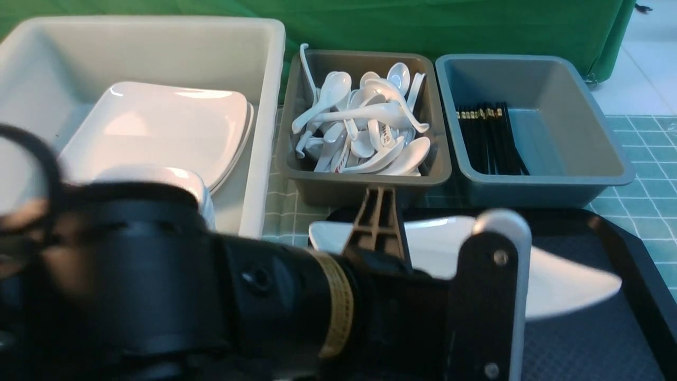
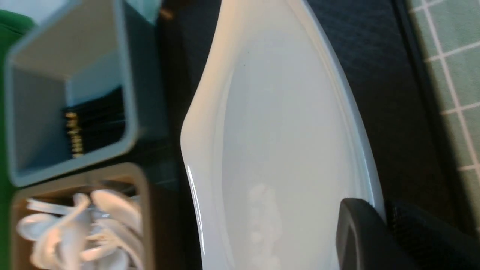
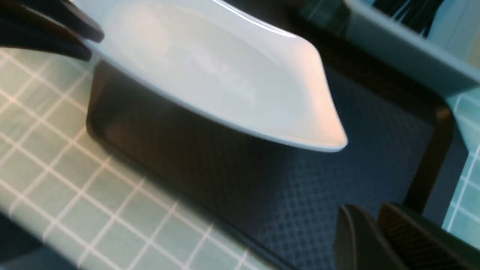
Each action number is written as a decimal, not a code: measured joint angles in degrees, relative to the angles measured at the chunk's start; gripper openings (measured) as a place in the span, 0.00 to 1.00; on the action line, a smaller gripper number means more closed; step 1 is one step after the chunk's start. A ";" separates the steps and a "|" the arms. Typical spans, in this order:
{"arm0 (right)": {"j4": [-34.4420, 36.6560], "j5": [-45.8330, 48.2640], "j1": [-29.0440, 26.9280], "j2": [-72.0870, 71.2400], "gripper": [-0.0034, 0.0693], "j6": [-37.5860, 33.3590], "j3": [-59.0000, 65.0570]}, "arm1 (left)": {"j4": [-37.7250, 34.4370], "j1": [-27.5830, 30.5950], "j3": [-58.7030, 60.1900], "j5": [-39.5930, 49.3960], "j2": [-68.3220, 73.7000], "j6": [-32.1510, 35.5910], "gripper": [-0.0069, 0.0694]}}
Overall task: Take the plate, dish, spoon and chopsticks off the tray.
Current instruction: Use the left arm to put the plate into the large storage box on the left
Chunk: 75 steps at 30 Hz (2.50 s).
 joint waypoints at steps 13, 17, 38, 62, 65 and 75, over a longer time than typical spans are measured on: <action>-1.14 -22.35 0.00 0.56 0.16 -0.43 -2.87 | 13.69 6.38 -8.86 9.17 -9.62 -4.91 0.14; -1.27 -25.66 0.00 2.85 0.12 -0.67 -3.13 | 11.92 21.84 -8.86 9.39 -7.99 -4.63 0.14; -1.22 -22.36 0.00 10.35 0.12 -3.29 -3.13 | 7.44 52.31 -8.86 -5.05 18.24 0.98 0.14; 1.26 -19.06 0.00 10.35 0.12 -3.69 -3.13 | 10.93 52.31 -9.24 -10.08 23.63 -14.02 0.50; 1.37 -18.13 0.00 10.35 0.12 -3.69 -3.13 | 10.22 52.31 -9.24 -9.94 23.63 -14.02 0.57; 2.56 -17.16 0.00 10.35 0.14 -3.69 -3.13 | 5.69 52.31 -9.24 -9.20 23.63 -14.07 0.59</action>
